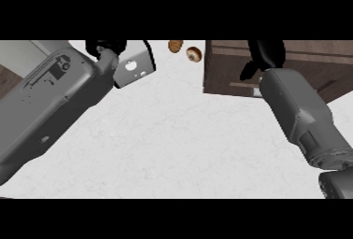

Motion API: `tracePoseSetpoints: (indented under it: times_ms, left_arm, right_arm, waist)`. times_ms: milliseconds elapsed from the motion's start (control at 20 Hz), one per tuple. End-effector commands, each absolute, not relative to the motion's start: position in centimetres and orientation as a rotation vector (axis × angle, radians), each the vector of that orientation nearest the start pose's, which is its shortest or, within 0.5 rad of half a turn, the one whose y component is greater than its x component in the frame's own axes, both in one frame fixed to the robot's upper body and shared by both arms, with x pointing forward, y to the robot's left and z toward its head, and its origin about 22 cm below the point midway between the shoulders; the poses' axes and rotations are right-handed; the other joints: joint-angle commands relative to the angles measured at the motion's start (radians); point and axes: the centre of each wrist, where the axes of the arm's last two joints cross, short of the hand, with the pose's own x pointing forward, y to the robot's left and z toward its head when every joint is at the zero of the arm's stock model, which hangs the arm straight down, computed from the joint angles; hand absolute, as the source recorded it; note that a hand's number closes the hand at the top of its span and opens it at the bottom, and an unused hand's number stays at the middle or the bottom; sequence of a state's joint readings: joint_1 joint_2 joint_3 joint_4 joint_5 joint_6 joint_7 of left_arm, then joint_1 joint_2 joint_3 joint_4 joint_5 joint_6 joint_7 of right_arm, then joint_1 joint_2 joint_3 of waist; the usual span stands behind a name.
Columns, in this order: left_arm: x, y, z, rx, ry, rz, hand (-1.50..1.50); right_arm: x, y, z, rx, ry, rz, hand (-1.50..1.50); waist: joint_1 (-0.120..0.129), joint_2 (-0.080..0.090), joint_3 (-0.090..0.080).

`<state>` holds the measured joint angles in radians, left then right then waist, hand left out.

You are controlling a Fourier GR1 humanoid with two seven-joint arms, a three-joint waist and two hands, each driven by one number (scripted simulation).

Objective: Pick up the can, place it into the drawer and close the drawer

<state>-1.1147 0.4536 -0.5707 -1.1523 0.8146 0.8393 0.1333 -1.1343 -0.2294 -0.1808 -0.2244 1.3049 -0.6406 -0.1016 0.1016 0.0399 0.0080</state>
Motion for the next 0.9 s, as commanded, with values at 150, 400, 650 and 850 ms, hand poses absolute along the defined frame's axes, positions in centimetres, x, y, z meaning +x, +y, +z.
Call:
tracePoseSetpoints:
  times_ms: [150, 400, 650, 850]
  left_arm:
    - [38.9, 13.6, 22.3, 0.028, -1.72, 0.129, -1.5]
    - [38.6, 12.3, 22.6, 0.015, -1.728, 0.14, -1.5]
    - [38.1, 12.2, 22.2, 0.03, -1.724, 0.127, -1.5]
    - [38.1, 12.8, 23.8, 0.015, -1.731, 0.134, -1.5]
  right_arm:
    - [47.3, -19.8, 12.6, -1.294, -1.685, 1.02, -1.5]
    - [47.5, -17.9, 13.0, -0.923, -1.8, 0.755, -1.5]
    - [47.6, -18.0, 13.3, -0.712, -1.84, 0.547, -1.5]
    - [47.5, -18.3, 12.8, -0.648, -1.851, 0.537, -1.5]
  waist:
    - [0.03, 0.0, -0.006]
    - [0.013, -0.006, -0.001]
    - [0.011, -0.013, -0.002]
    - [-0.001, -0.011, -0.004]
